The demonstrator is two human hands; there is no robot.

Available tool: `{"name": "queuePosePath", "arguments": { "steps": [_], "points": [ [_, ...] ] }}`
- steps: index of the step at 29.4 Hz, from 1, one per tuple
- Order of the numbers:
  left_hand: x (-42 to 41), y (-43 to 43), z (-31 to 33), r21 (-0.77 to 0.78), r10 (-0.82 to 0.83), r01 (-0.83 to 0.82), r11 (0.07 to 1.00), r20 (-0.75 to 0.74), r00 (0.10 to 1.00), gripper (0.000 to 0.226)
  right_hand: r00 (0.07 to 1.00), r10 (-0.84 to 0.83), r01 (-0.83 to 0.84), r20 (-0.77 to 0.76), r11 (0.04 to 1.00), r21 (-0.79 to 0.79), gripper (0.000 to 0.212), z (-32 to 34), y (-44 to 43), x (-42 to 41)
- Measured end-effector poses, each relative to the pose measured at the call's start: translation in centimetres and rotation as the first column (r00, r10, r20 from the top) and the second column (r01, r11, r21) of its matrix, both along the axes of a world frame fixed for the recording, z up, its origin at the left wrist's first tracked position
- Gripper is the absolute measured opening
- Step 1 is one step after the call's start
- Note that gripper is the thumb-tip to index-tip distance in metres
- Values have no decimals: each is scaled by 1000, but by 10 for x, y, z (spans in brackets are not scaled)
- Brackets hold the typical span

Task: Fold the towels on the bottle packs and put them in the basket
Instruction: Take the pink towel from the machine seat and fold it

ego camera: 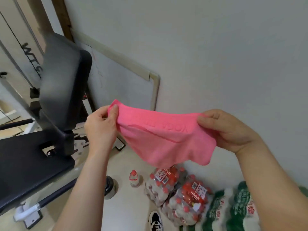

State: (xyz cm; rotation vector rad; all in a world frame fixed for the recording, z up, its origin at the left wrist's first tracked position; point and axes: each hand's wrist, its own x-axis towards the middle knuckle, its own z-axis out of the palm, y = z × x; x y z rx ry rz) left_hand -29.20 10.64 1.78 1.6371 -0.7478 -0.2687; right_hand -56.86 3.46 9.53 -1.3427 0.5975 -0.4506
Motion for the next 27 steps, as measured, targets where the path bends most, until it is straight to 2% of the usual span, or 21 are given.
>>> {"name": "queuePosePath", "arguments": {
  "steps": [4, 9, 10, 13, 14, 16, 18, 22, 27],
  "points": [
    [-32, -11, 5, -65, -79, 76, 995, -44, 996, 38, 987, -146, 140, 70, 987, 79, 51, -12, 34, -41],
    [-100, -32, 21, -224, -342, 309, 924, -129, 931, 43, 958, -273, 259, 94, 956, 134, 31, -17, 78, -98],
    [-117, -36, 23, -238, -394, 360, 902, -113, 912, 41, 947, -317, 307, 57, 942, 132, 33, -17, 86, -108],
    [-172, -45, 29, -233, -541, 520, 822, -31, 841, 30, 881, -472, 474, -37, 876, 88, 60, -19, 105, -136],
    [-192, -48, 30, -238, -571, 553, 798, -11, 821, 23, 856, -516, 517, -39, 852, 78, 60, -21, 112, -147],
    [-231, -52, 28, -219, -613, 606, 765, 44, 789, 16, 814, -581, 581, -31, 810, 77, 43, -23, 128, -170],
    [-273, -58, 22, -172, -668, 677, 716, 114, 736, 22, 785, -613, 619, -87, 782, 75, 33, -28, 146, -199],
    [-363, -56, 13, -77, -743, 773, 629, 233, 627, 17, 703, -675, 698, -223, 715, 36, 42, -42, 171, -265],
    [-499, -51, -2, 21, -822, 856, 517, 291, 490, 16, 622, -755, 779, -209, 623, 65, 46, -63, 195, -366]
  ]
}}
